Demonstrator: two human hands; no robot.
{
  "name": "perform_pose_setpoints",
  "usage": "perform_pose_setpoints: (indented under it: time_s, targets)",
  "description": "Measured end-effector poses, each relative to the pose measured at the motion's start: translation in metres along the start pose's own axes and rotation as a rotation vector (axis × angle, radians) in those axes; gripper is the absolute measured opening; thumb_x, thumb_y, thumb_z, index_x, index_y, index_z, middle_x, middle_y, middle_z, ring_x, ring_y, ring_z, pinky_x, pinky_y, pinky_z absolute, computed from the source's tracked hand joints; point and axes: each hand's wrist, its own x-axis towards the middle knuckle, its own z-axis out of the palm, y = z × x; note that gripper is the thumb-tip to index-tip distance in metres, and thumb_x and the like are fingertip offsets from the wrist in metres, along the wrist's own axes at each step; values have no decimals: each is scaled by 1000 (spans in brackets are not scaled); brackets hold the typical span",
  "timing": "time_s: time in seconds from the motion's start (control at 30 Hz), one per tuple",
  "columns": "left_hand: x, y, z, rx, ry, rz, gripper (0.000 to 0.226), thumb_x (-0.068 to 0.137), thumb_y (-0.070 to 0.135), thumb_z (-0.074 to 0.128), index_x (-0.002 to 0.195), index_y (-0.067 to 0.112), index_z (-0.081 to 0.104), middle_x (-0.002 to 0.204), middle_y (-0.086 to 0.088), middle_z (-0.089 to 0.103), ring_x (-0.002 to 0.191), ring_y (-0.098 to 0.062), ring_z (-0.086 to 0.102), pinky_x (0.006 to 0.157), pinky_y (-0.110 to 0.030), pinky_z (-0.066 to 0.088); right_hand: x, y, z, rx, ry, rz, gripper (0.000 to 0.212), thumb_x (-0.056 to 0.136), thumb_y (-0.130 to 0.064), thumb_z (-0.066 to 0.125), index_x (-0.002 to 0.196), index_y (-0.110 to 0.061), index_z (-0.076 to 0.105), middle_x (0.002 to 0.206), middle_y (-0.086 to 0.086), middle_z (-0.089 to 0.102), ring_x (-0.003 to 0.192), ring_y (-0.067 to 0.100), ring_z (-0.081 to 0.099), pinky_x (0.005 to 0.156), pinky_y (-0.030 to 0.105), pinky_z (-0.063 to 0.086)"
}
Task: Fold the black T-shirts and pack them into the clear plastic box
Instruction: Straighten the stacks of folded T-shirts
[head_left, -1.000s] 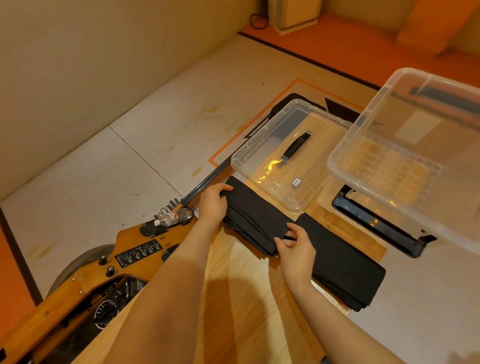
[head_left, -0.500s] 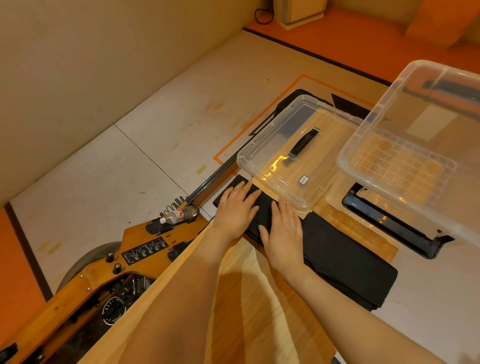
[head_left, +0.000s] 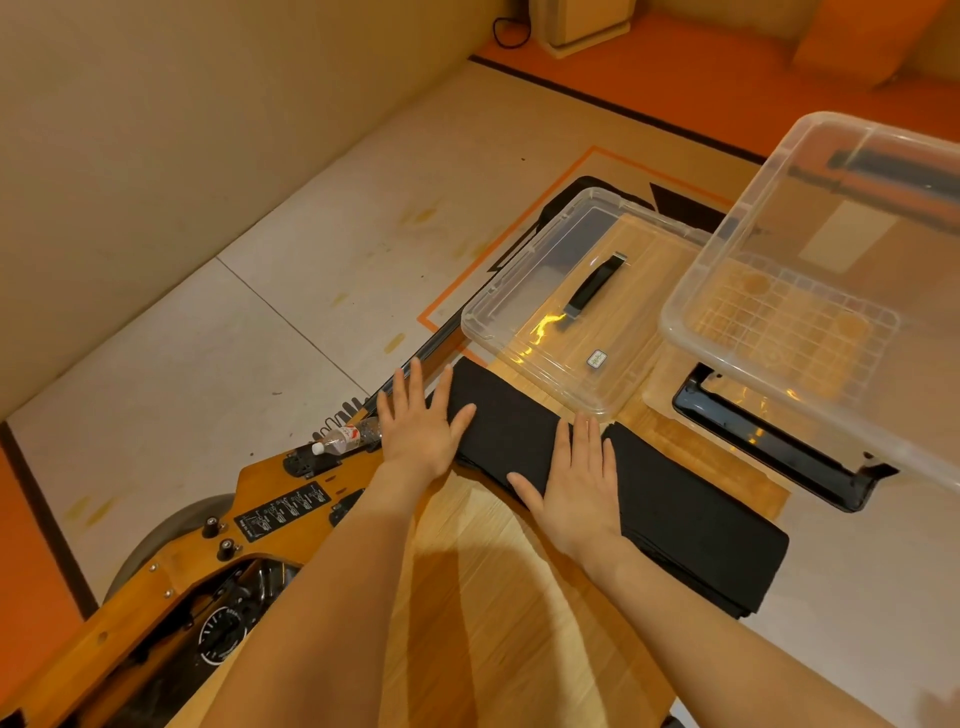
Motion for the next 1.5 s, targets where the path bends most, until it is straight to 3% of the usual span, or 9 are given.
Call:
perform_pose_setpoints:
  time_s: [0.13,0.27,0.53,0.73,0.9,1.03,1.13,1.4,1.5]
  targets:
    - [-13,23,-11,-122,206,82,58,100,52,29,152,27,20,161,-4,12,148,-26,10,118,-48,10,-25,13,-14,142,126,25,89,91,-70,11,155,-8,19,163,13,14,151,24,2,121,40,-2]
    - [-37,61,-14,-329,208,223,34,100,31,44,132,20,53,130,1,58,122,-18,52,103,-38,41,-53,39,-15,177,151,82,68,99,-54,31,152,-12,30,160,8,25,151,22,12,122,42,4]
    - [-83,121,14,-372,148,447,28,99,20,48,123,17,63,119,1,60,112,-16,53,95,-32,46,-84,94,-8,149,345,265,36,93,-19,63,128,-11,63,145,15,49,139,34,37,114,54,25]
    - [-84,152,16,-268,74,469,40,99,29,48,138,21,48,138,2,49,127,-19,43,107,-36,33,-95,126,-18,437,365,695,64,91,-27,66,145,-7,38,148,20,39,136,38,37,108,55,33]
    - [-63,169,16,-57,-104,386,57,100,48,34,152,30,19,157,-9,24,144,-30,19,116,-46,13,-99,140,-10,664,275,627,65,96,-29,59,150,-14,27,149,16,37,132,32,43,104,47,46]
    - [-48,176,20,43,-234,385,63,99,56,27,153,35,3,154,-11,31,144,-33,18,116,-49,10,-99,138,-6,715,285,636,70,95,-29,61,153,-23,21,140,12,49,126,30,50,101,48,48]
    - [-43,179,22,55,-283,370,70,98,58,29,154,28,-1,152,-11,36,144,-33,20,116,-50,9,-97,137,-8,738,315,662,82,93,-25,65,155,-27,12,134,10,55,118,27,56,97,43,52]
    - [-52,185,27,-8,-189,341,79,98,52,37,153,14,-5,136,-9,53,137,-28,33,117,-48,9,-86,141,-9,974,337,956,95,80,-21,80,151,-6,20,137,18,54,125,36,53,103,49,47]
    - [-55,185,30,-29,-160,335,83,96,50,43,153,13,-5,124,-8,60,130,-28,41,117,-48,12,-86,148,-14,1132,278,1054,71,79,-15,81,138,0,43,125,19,62,113,35,61,98,46,51]
